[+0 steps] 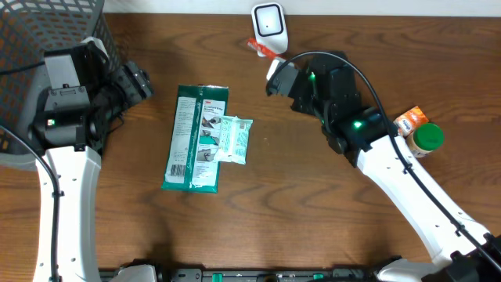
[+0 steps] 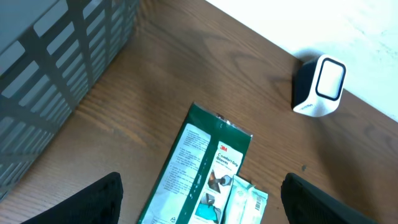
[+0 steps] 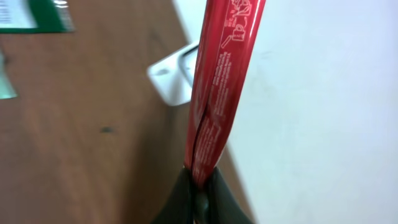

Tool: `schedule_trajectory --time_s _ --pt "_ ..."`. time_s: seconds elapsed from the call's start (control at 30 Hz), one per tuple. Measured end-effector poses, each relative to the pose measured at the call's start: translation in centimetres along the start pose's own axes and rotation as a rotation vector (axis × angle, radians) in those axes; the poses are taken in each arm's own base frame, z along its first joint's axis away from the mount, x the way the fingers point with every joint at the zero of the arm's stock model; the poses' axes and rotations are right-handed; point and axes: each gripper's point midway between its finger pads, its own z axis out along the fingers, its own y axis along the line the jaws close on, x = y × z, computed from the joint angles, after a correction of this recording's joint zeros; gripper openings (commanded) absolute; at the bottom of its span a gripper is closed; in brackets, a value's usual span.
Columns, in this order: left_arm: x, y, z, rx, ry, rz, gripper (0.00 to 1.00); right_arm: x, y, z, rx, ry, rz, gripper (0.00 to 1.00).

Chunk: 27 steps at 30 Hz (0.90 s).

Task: Scan the item barcode
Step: 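Raise the red tube to the white scanner and hold it there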

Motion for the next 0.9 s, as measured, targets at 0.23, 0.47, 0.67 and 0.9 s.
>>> schedule_trajectory --time_s 0.23,0.47,0.67,0.9 --pt "0.0 0.0 0.0 0.000 0.001 0.000 0.82 -0.9 -3.7 3.0 0.213 0.002 -0.098 0.01" --pt "0.0 0.0 0.0 0.000 0.001 0.000 0.82 1.5 -3.2 9.3 0.226 0.130 -0.185 0.01" --pt "0.0 0.0 0.0 0.000 0.001 0.000 0.82 3.6 -5.6 13.6 0.286 0.177 -0.170 0.01" --pt "0.0 0.0 0.0 -0.001 0.001 0.000 0.82 5.4 -5.2 17.4 0.311 0.186 -0.162 0.01"
